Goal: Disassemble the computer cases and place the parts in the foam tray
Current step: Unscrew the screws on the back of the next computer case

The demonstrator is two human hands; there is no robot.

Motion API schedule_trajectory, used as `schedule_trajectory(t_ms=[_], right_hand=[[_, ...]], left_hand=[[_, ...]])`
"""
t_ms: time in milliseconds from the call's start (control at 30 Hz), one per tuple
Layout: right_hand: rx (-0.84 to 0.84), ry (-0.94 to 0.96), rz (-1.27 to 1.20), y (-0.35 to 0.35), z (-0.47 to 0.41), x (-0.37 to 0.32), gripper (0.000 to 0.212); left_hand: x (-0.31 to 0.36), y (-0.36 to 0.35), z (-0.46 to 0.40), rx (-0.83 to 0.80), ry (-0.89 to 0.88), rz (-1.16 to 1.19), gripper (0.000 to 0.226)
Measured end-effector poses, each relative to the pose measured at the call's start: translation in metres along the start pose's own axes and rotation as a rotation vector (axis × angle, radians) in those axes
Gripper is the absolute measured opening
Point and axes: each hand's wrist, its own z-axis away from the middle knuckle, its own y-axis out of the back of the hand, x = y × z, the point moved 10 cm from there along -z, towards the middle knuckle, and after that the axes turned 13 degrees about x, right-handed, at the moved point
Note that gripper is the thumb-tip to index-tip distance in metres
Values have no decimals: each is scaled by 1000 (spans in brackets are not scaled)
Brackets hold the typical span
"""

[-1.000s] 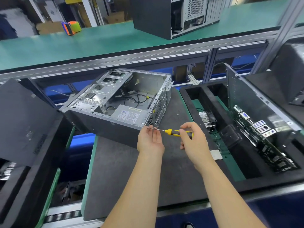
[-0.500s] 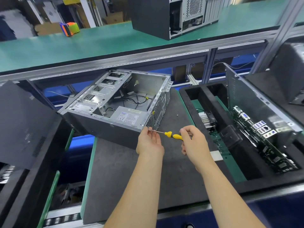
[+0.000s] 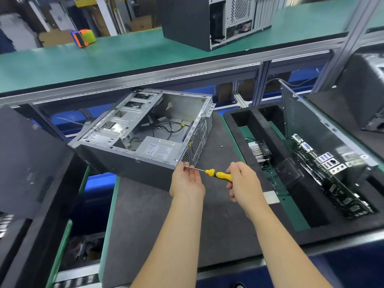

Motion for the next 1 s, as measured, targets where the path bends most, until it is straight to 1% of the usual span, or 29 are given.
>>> schedule_trajectory(t_ms=[167, 267, 367, 467, 600, 700, 800, 1000], right_hand=[[-13, 111, -61, 5, 1, -11, 17], [-59, 136, -62, 4, 2, -13, 25], [-84, 130, -65, 2, 3, -11, 34], [-95, 117, -95, 3, 2, -10, 31], [-97, 87, -134, 5, -2, -5, 28], [-77, 65, -183, 9, -7, -2, 26], [-59, 45, -220, 14, -15, 1, 25], [-106, 38, -291, 6, -16, 1, 24]], left_hand=[[0, -1, 2, -1, -13, 7, 4], [-1, -1, 3, 7, -29, -1, 7], [0, 0, 4, 40, -66, -22, 11], [0, 4, 4, 89, -108, -35, 13], [0, 6, 5, 126, -130, -35, 9], [0, 5, 5, 131, -136, -54, 10], [0, 5, 4, 120, -149, -76, 16], [0, 6, 4, 110, -198, -91, 22]])
